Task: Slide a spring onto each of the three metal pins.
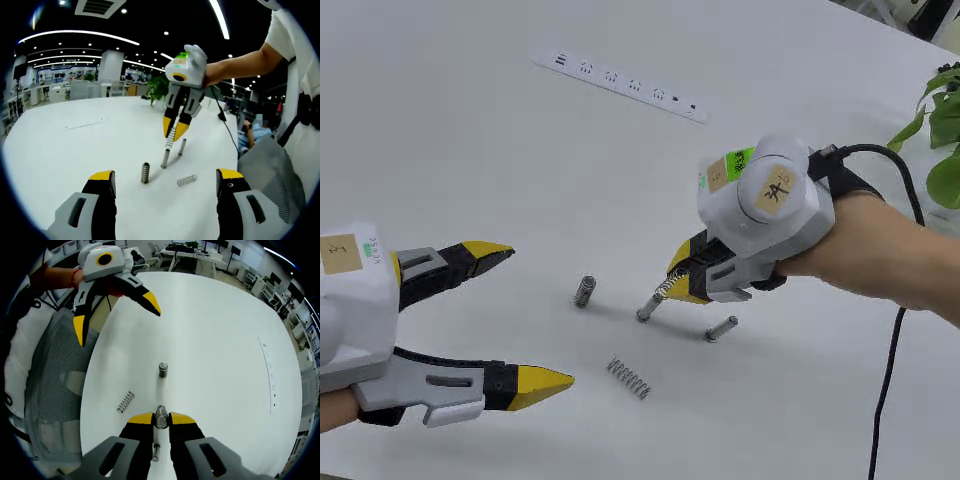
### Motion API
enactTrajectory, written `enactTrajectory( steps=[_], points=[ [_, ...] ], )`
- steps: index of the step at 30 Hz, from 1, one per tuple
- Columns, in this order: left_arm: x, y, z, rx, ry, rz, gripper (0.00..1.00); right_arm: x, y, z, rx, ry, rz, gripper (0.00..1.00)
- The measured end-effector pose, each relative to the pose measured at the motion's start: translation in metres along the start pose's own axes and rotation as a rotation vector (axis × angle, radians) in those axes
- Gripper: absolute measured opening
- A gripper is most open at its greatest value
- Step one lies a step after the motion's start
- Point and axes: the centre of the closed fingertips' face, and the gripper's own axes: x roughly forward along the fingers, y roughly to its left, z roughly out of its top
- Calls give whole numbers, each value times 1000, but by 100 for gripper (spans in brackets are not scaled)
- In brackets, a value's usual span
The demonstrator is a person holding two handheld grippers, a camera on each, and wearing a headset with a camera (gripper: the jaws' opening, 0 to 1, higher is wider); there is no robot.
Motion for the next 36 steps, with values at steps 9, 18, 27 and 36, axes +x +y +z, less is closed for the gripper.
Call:
enactTrajectory(
  steps=[9,18,27,36],
  points=[
    [1,-1,-2,-10,1,-3,84,5,0,0,0,2,10,12],
    [2,-1,-2,-13,-2,-4,84,9,0,-1,3,8,18,12],
    [3,-2,-3,-17,-1,-8,83,13,1,-1,-3,13,19,12],
    [3,-2,-5,-18,2,-8,83,26,3,-5,-5,-3,13,12]
  ],
)
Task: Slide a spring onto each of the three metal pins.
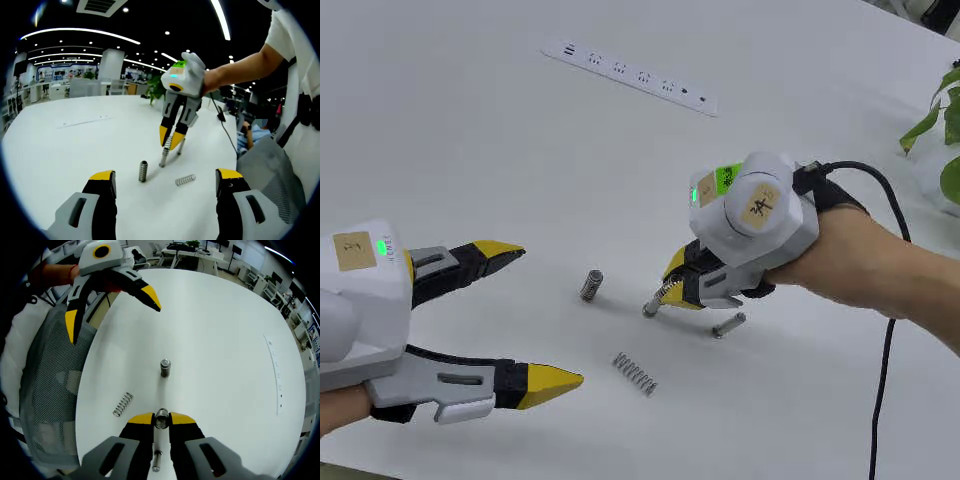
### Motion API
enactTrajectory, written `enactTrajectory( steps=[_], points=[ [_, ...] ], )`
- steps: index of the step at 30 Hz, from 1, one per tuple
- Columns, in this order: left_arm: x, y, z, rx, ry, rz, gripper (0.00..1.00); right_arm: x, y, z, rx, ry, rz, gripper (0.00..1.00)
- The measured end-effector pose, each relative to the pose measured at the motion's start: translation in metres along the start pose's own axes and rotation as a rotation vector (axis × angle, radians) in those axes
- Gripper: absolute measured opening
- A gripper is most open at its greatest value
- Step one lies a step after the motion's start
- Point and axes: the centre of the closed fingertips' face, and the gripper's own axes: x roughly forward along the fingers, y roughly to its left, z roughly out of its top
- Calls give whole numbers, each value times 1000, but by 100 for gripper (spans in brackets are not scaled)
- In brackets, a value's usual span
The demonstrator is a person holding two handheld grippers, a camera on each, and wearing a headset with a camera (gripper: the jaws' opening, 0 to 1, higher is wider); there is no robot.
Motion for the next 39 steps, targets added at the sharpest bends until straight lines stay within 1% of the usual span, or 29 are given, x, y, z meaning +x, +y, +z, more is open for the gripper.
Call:
enactTrajectory(
  steps=[12,16,18,25,39],
  points=[
    [0,0,-2,-1,4,-2,83,16,0,-3,6,-15,-9,12],
    [0,0,-2,1,7,-3,83,23,0,-7,10,-13,-8,12],
    [0,0,-2,2,7,-3,83,22,0,-6,9,-12,-10,12],
    [1,0,-1,1,6,-5,83,32,1,-12,2,0,-6,12],
    [1,0,-1,2,12,-7,82,36,1,-12,2,-2,-7,12]
  ],
)
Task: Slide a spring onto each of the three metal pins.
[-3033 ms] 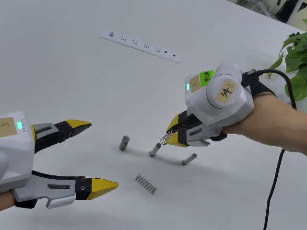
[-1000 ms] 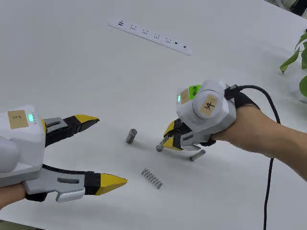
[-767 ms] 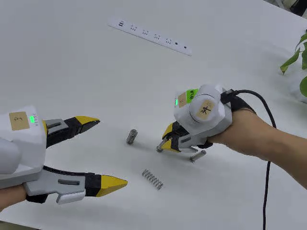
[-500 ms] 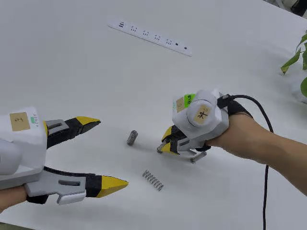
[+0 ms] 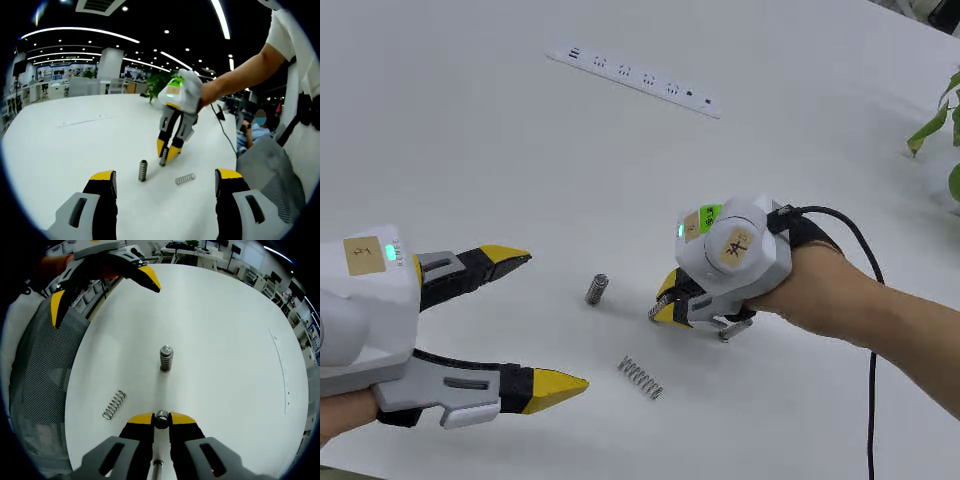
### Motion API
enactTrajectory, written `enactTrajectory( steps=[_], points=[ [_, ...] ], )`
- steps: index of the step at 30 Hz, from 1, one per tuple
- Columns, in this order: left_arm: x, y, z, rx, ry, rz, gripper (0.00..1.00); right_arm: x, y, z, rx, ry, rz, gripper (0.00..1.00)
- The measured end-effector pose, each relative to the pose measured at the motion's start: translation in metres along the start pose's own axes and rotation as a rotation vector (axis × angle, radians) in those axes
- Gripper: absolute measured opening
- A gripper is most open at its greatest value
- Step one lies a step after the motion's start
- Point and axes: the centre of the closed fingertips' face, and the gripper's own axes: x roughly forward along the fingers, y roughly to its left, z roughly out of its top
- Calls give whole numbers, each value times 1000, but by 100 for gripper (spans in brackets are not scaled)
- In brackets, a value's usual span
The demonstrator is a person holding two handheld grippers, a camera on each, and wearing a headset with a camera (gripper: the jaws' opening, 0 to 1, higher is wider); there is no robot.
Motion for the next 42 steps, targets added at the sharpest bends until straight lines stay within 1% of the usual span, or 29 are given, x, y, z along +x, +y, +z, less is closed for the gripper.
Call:
enactTrajectory(
  steps=[5,15,22,27,30,38,42],
  points=[
    [-1,0,1,3,-1,2,82,-1,0,-1,1,3,-3,13],
    [-2,-1,2,11,2,3,82,-4,-1,1,5,-9,-10,19],
    [-4,-3,3,21,9,1,82,-12,0,6,16,-41,-22,23],
    [-5,-4,2,34,20,-2,82,-19,1,7,24,-56,-38,26],
    [-5,-5,4,39,21,-2,82,-26,1,9,30,-69,-51,28],
    [-6,-9,10,63,30,-12,82,-44,5,8,74,-125,-81,33],
    [-6,-10,12,77,39,-14,82,-52,8,4,98,-147,-95,36]
  ],
)
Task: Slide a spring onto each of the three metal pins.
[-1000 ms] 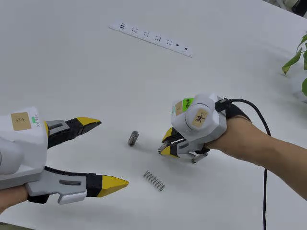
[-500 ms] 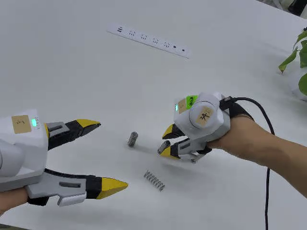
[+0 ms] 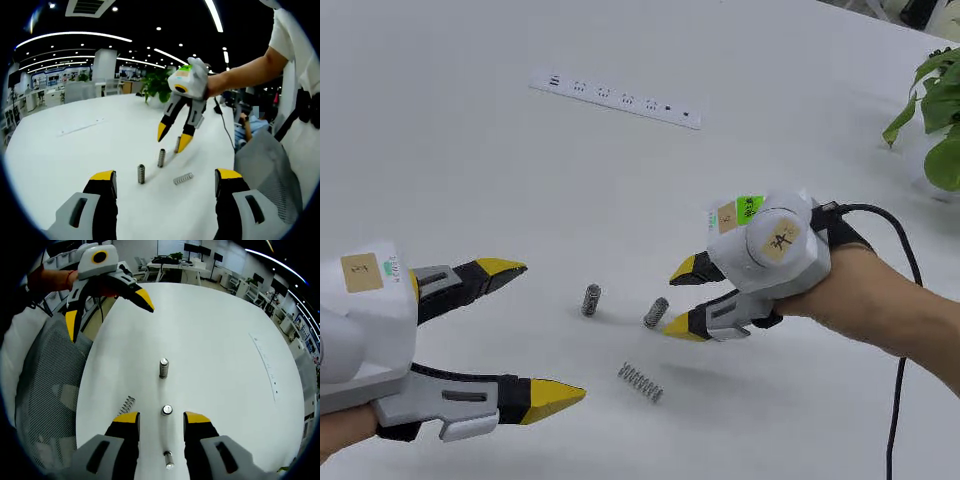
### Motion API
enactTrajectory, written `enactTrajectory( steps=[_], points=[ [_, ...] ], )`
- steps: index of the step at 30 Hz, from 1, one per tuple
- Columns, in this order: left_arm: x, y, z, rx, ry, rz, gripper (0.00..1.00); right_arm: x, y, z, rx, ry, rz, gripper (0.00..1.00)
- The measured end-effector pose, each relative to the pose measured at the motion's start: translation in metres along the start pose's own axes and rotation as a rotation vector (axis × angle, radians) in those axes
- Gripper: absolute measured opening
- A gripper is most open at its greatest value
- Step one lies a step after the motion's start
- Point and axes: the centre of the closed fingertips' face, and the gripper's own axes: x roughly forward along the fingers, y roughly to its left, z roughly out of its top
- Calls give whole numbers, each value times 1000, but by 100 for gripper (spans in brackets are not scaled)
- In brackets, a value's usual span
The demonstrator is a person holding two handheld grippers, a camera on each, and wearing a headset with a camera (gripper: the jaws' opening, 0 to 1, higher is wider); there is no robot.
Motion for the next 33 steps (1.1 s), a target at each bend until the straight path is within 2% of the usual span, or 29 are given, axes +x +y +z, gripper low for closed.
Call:
enactTrajectory(
  steps=[11,21,33],
  points=[
    [1,-8,8,45,25,-20,81,-26,9,-10,74,-96,-44,48],
    [2,-11,10,74,58,-35,80,-44,18,-23,156,-185,-87,57],
    [6,-21,12,121,105,-57,79,-64,33,-44,256,-262,-144,65]
  ],
)
